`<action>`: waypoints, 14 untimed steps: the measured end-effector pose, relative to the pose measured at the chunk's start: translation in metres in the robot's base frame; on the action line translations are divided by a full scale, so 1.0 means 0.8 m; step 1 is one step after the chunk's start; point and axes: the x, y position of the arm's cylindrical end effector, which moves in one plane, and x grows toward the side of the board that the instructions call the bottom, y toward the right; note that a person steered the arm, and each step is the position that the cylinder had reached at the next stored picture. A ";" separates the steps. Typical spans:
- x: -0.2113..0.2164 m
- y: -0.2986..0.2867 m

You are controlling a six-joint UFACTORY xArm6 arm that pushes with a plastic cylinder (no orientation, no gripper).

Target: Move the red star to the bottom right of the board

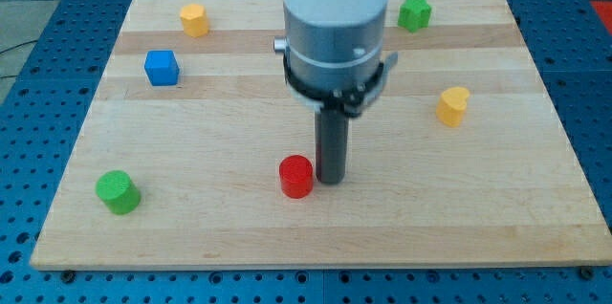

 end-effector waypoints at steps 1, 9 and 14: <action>-0.007 -0.038; -0.298 0.011; -0.184 0.128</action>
